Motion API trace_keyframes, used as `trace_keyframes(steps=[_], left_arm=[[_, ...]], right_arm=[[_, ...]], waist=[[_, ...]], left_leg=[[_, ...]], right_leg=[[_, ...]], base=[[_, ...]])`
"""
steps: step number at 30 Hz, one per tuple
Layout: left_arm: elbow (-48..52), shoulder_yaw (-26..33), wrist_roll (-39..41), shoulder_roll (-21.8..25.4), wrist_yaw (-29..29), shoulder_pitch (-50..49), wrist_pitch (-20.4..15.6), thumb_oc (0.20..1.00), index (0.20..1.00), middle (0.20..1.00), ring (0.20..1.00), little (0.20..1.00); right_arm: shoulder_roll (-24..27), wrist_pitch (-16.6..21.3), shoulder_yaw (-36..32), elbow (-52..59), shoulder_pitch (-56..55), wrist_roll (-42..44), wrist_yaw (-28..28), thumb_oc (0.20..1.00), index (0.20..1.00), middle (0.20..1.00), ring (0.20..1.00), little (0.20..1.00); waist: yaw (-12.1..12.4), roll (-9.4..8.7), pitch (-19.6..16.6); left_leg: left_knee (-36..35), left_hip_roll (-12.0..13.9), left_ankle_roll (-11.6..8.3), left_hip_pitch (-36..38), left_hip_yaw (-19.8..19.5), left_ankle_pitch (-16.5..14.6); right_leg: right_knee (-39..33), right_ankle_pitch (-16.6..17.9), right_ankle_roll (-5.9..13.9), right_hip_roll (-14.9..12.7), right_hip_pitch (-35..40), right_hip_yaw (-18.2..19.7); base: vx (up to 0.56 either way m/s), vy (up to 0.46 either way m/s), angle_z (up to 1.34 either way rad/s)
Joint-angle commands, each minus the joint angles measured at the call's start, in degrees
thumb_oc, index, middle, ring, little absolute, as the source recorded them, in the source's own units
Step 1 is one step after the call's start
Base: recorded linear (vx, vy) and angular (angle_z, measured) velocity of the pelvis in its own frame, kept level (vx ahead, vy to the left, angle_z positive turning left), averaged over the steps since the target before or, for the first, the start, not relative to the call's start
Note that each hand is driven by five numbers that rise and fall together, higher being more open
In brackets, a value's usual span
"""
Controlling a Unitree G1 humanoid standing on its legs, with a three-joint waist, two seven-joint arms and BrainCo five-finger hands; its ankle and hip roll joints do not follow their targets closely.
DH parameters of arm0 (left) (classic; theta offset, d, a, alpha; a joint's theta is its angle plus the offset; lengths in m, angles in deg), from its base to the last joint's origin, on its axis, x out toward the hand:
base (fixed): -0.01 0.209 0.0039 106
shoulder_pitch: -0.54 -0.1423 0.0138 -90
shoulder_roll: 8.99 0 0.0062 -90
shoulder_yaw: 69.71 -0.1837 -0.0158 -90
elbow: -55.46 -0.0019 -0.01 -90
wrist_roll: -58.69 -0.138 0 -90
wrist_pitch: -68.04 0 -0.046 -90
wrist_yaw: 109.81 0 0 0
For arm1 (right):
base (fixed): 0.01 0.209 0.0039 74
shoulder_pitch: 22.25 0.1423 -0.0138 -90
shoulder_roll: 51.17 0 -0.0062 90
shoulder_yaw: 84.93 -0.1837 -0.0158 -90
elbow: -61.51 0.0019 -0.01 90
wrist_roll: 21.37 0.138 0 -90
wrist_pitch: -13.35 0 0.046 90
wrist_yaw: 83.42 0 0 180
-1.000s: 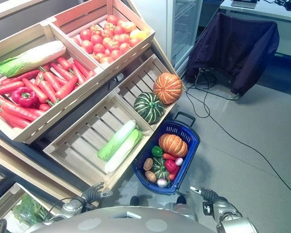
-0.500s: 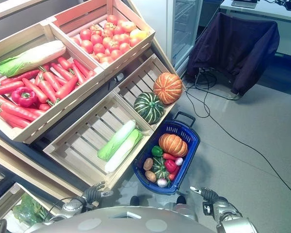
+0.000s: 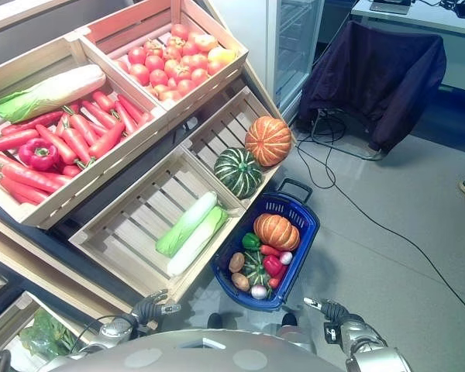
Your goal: Pick up fruits and vegetables into the basket
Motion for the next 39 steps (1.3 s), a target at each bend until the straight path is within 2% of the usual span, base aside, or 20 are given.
trace_keyframes(steps=[1, 4, 10, 18, 23, 26, 32, 39], left_arm=[[-2.6, 0.2, 2.6, 0.7, 0.3, 3.8, -2.5, 1.000, 1.000, 1.000, 1.000, 1.000], [-1.8, -0.7, 4.7, 0.6, 1.1, 4.4, -3.6, 1.000, 1.000, 1.000, 1.000, 1.000], [1.3, -0.6, 13.6, 0.5, 2.4, 8.8, -7.8, 1.000, 1.000, 1.000, 1.000, 1.000], [6.8, -1.5, 16.5, 1.5, 4.5, 13.0, -9.9, 1.000, 1.000, 1.000, 1.000, 1.000], [9.2, -2.3, 18.2, 2.4, 4.7, 15.3, -11.2, 1.000, 1.000, 1.000, 1.000, 1.000], [12.0, -2.9, 20.3, 3.6, 5.3, 17.9, -13.6, 1.000, 1.000, 1.000, 1.000, 1.000], [19.7, -4.4, 22.9, 5.8, 8.9, 22.5, -16.2, 1.000, 1.000, 1.000, 1.000, 1.000], [29.3, -4.2, 19.8, 8.5, 16.7, 26.1, -18.4, 1.000, 1.000, 1.000, 1.000, 1.000]], right_arm=[[0.1, 0.1, 1.9, -2.0, 3.7, 0.1, 0.0, 1.000, 1.000, 1.000, 1.000, 1.000], [0.5, -0.4, 2.7, -1.7, 4.6, 0.9, 0.5, 1.000, 1.000, 1.000, 1.000, 1.000], [1.4, 0.1, 3.8, -0.8, 8.5, 3.1, 3.0, 1.000, 1.000, 1.000, 1.000, 1.000], [3.0, 0.3, 5.2, 2.1, 11.7, 6.4, 3.6, 1.000, 1.000, 1.000, 1.000, 1.000], [3.8, 0.2, 6.1, 2.7, 13.8, 7.8, 3.9, 1.000, 1.000, 1.000, 1.000, 1.000], [4.2, 0.0, 6.7, 3.2, 16.3, 8.5, 4.3, 1.000, 1.000, 1.000, 1.000, 1.000], [5.5, -0.7, 6.8, 4.5, 19.3, 10.0, 4.5, 1.000, 1.000, 1.000, 1.000, 1.000], [5.7, -0.2, 6.7, 5.1, 19.5, 11.7, 5.2, 1.000, 1.000, 1.000, 1.000, 1.000]], waist=[[0.9, -2.66, 3.5], [0.9, -2.34, 5.1], [1.0, -1.26, 11.3], [1.7, -0.99, 18.6], [1.6, -0.96, 21.5], [1.5, -1.12, 23.2], [1.4, -1.32, 26.3], [1.5, -1.41, 26.3]], left_leg=[[0.4, -1.2, 0.33, 0.2, 0.9, -5.7], [0.4, -1.2, 0.34, -1.9, 0.4, -5.0], [0.4, -1.8, 0.95, -8.1, -1.3, -3.1], [0.9, -2.1, 0.78, -14.6, -2.5, -0.6], [0.9, -2.2, 0.67, -16.8, -2.3, -0.1], [0.9, -2.5, 0.70, -18.4, -1.8, 0.2], [8.3, -3.8, 0.89, -24.0, -2.1, -1.0], [17.4, -5.1, 1.61, -32.5, -1.9, -3.1]], right_leg=[[0.9, -2.6, 4.56, -4.1, 1.6, -1.7], [1.0, -2.0, 4.44, -4.0, -0.6, -0.8], [1.2, -0.8, 3.29, -3.3, -7.1, 0.9], [4.6, -1.1, 1.83, -2.1, -14.0, 0.8], [4.6, -0.5, 2.00, -2.3, -16.2, 1.2], [5.0, 0.3, 2.32, -2.5, -18.6, 1.5], [10.5, -0.4, 1.70, -2.5, -23.4, 1.7], [18.6, -2.1, 1.52, -2.7, -31.5, 2.5]], base=[[0.00, 0.000, 0.00], [-0.03, 0.004, 0.00], [-0.14, 0.000, 0.01], [-0.12, -0.022, 0.06], [-0.06, 0.012, 0.03], [-0.08, 0.019, 0.00], [-0.07, 0.011, 0.01], [-0.03, -0.008, 0.02]])
